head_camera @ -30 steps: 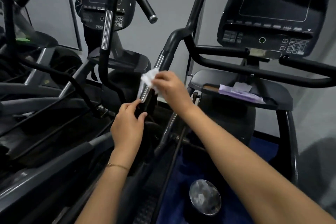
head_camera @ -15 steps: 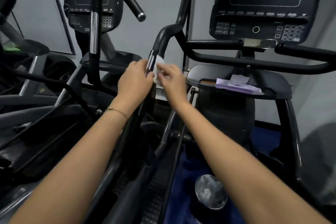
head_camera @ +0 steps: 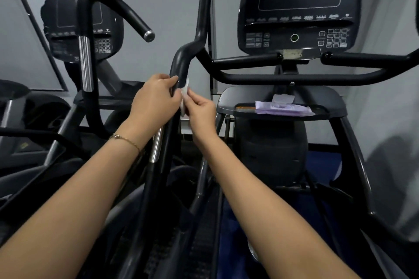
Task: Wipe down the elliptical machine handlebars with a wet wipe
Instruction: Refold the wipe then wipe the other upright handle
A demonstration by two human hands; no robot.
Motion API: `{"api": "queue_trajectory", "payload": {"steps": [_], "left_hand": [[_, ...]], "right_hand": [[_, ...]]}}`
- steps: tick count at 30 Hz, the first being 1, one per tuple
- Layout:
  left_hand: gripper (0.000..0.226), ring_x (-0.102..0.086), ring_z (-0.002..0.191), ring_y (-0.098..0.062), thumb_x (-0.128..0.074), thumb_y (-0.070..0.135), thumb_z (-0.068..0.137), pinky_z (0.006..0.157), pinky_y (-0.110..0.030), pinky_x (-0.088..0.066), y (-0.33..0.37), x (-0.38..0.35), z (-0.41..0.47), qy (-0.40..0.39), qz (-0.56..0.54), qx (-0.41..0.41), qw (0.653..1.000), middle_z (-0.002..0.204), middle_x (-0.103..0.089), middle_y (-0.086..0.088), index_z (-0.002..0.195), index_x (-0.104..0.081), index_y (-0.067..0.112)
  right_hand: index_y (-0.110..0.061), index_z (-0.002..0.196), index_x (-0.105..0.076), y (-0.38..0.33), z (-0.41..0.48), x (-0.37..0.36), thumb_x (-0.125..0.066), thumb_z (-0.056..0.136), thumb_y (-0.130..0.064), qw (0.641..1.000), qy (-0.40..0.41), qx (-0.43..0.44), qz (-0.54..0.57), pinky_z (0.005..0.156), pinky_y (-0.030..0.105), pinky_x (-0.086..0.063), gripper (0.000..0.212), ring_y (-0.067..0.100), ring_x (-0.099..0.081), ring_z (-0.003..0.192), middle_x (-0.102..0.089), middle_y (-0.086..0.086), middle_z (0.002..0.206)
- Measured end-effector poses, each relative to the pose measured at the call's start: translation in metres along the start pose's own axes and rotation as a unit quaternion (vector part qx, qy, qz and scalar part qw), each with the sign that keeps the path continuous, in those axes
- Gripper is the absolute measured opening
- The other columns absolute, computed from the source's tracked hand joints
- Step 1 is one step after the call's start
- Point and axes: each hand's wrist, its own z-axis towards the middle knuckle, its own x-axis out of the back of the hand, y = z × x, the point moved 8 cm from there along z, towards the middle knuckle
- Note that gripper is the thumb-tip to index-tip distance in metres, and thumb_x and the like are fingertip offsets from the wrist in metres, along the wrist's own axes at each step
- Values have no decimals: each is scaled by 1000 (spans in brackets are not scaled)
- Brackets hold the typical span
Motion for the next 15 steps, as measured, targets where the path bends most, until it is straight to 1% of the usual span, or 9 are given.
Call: {"api": "queue_trajectory", "payload": {"steps": [3, 4, 6, 7, 8, 10, 11, 12, 15], "left_hand": [[36, -51, 121, -23, -47, 19, 95, 96, -32, -39, 3, 3, 9, 18, 36, -19, 999, 135, -52, -4, 129, -57, 15], [35, -53, 118, -24, -49, 17, 94, 94, -32, -40, 3, 3, 10, 22, 44, -25, 998, 133, -54, -4, 128, -58, 15], [34, -56, 112, -27, -50, 15, 94, 90, -32, -43, 3, 2, 10, 34, 52, -33, 998, 130, -56, -5, 126, -60, 14], [33, -57, 109, -28, -51, 16, 94, 88, -33, -43, 4, 1, 11, 39, 56, -33, 997, 128, -56, -5, 125, -61, 14], [31, -58, 107, -28, -51, 17, 94, 85, -33, -43, 4, 0, 12, 43, 65, -29, 997, 127, -57, -5, 123, -62, 13], [28, -59, 102, -30, -50, 19, 94, 77, -32, -41, 5, -1, 16, 48, 85, -9, 995, 121, -57, -7, 118, -64, 11], [28, -59, 100, -31, -50, 19, 95, 73, -31, -38, 7, -1, 18, 49, 95, 0, 994, 120, -57, -8, 117, -64, 10], [28, -59, 99, -31, -50, 19, 95, 70, -31, -36, 9, -1, 19, 51, 103, 5, 993, 120, -57, -8, 118, -62, 9], [26, -59, 99, -29, -52, 16, 93, 66, -29, -33, 17, -2, 22, 61, 128, 2, 990, 125, -54, -4, 118, -58, 14]], "right_hand": [[5, 125, -53, -9, 26, -6, -52, 91, -7, 1000, 4, 0, 11, 104, 40, -43, 36, 26, -57, 117, -59, 20, 124], [5, 126, -52, -7, 29, -6, -51, 92, -6, 1000, 3, -9, 20, 104, 40, -43, 36, 27, -56, 117, -59, 21, 125], [7, 125, -52, 3, 29, -2, -51, 92, -5, 998, -6, -34, 54, 98, 32, -48, 35, 23, -61, 108, -60, 20, 121], [7, 124, -53, 5, 27, 0, -52, 92, -6, 996, -13, -48, 73, 89, 25, -52, 35, 17, -65, 96, -64, 19, 114], [8, 121, -56, 5, 28, 0, -53, 91, -7, 994, -20, -59, 92, 77, 18, -54, 33, 10, -67, 79, -69, 15, 100], [5, 106, -64, 0, 42, -3, -56, 90, -10, 989, -25, -77, 123, 54, 14, -52, 24, 3, -63, 54, -70, 1, 67], [1, 97, -67, -4, 53, -7, -56, 90, -11, 984, -26, -93, 150, 50, 16, -50, 17, 5, -63, 50, -68, -2, 59], [-3, 89, -67, -8, 63, -10, -57, 90, -11, 978, -24, -110, 176, 50, 18, -51, 14, 8, -64, 52, -68, -1, 57], [-5, 75, -65, -7, 84, -14, -56, 89, -11, 965, -17, -153, 214, 53, 22, -54, 17, 12, -66, 53, -68, 2, 56]]}}
